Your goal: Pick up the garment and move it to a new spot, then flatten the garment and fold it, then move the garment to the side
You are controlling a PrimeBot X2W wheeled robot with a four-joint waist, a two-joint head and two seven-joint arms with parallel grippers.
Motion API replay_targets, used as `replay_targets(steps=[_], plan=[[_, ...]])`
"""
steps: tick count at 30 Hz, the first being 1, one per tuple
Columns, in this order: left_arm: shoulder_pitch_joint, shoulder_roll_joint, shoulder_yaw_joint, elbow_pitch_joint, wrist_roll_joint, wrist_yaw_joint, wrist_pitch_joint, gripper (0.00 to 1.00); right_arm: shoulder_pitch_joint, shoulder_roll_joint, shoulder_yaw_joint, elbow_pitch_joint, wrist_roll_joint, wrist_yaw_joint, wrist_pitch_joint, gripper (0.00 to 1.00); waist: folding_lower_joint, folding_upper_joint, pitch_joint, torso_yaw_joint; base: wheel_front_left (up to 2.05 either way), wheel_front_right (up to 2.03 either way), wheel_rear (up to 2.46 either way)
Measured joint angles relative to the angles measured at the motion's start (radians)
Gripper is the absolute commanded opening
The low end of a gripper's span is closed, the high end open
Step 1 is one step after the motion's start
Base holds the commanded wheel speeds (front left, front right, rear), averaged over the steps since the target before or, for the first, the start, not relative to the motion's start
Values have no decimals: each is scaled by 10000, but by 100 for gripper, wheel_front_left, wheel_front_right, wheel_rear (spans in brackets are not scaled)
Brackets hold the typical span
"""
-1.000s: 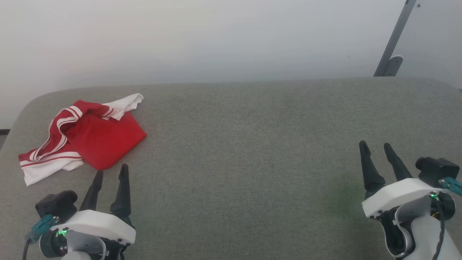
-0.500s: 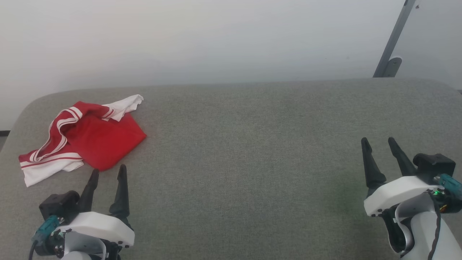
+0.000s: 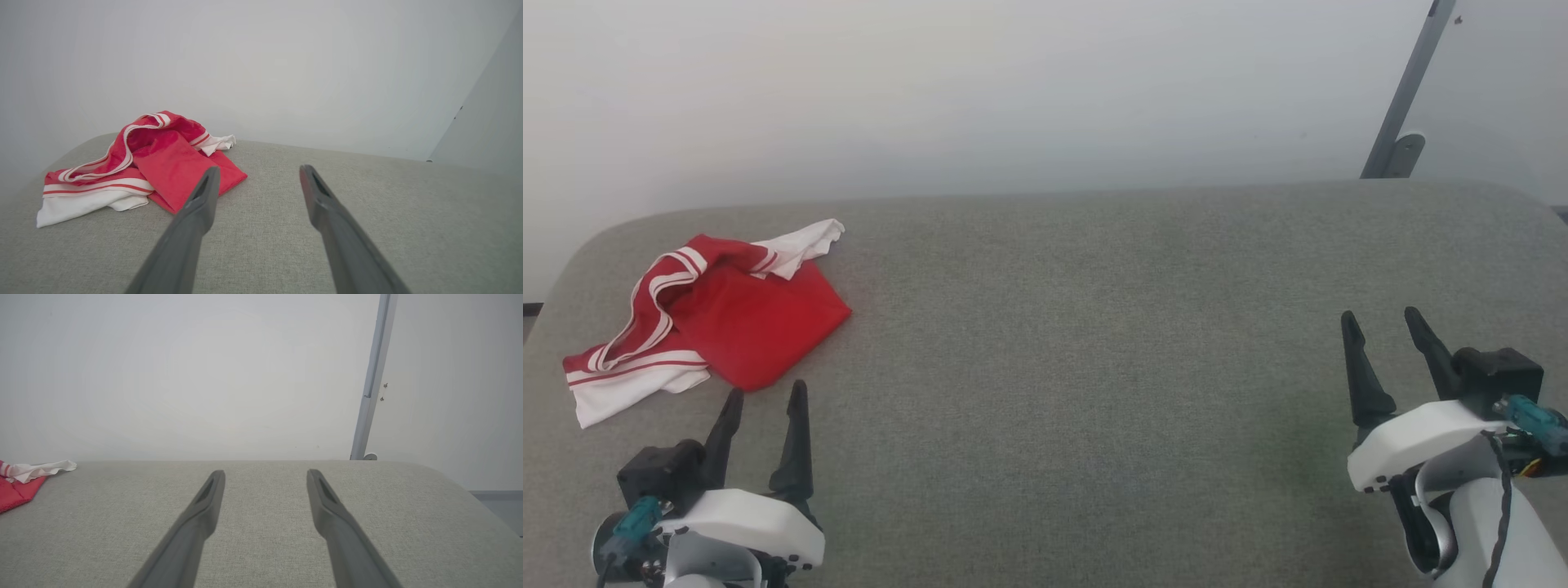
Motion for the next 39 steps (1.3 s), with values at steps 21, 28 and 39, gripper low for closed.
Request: replay_targets(steps=[21,28,39], plan=[[-115,-111,366,621,1147,-424,-426,100,-76,48,-257,169,-219,0,-435,100,0,0,1,154,0,0,0],[-408,-184,353,970,1225,-443,-539,100,-102,79,-278,228,-71,0,-550,100,0,0,62,585,0,0,0],[-674,-430,723,1287,1455,-445,-571,100,-198,176,650,324,610,0,-579,100,0,0,194,2063,0,0,0]])
